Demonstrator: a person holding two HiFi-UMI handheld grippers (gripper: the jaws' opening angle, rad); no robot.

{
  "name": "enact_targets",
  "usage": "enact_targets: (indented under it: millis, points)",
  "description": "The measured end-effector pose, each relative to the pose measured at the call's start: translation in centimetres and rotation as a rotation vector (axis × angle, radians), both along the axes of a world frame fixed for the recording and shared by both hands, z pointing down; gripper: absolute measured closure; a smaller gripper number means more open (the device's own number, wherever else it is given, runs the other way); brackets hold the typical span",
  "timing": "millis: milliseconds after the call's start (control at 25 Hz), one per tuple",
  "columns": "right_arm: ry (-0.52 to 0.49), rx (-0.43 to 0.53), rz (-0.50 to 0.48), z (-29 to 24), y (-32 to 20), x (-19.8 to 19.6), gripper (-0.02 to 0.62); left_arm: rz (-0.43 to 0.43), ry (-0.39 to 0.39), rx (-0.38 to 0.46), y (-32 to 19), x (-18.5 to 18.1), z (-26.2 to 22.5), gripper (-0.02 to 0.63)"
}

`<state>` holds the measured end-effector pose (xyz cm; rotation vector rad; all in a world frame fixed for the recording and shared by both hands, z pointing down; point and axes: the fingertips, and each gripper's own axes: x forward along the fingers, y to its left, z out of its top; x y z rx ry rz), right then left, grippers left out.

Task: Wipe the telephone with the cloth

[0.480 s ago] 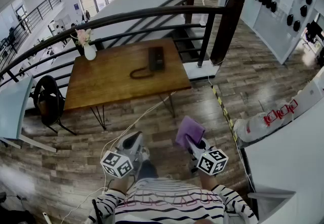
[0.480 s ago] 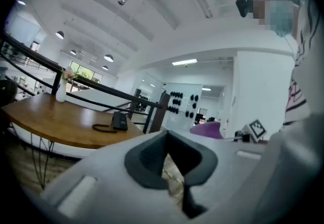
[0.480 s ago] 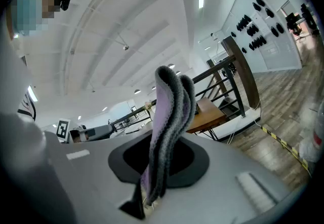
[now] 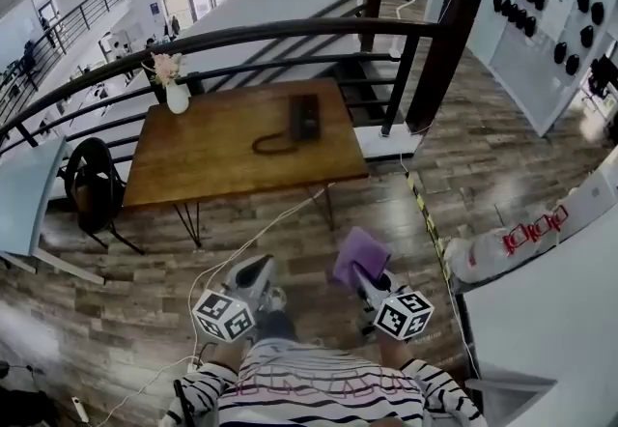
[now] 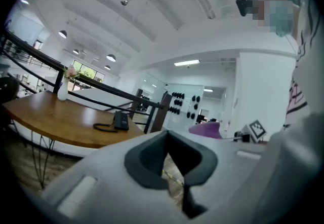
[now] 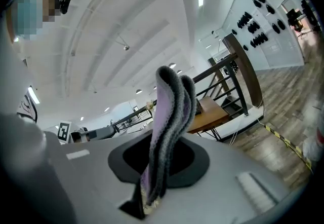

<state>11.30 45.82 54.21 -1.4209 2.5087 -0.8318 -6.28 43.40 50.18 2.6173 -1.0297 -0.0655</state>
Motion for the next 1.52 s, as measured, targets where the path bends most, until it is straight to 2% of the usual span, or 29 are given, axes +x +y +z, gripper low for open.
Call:
enact_targets:
  millis: [440,720,1240,1520]
  points:
    - [-0.002,-0.021,0.002,-0.5,-8.6,-1.7,0.545,0.016,0.027,-0.009,-9.4,-0.8,-0.3,0.607]
    - [0.004,-0.036,0.016,-1.2,-17.2,-4.6,0.543,0.014,0.045,-0.024,-18.1,-4.2,-0.8,0.607]
    - [0.016,-0.035,0.098,-2.3,-31.1,-9.2,0.543,0.077,0.064,-0.024,-33.3,-9.2,-1.9,0.607]
    - [0.020,-0.058,0.146,-1.7,-35.4,-9.0,0.543,0.115,0.060,-0.045,-38.1,-9.5,-1.3,0.607]
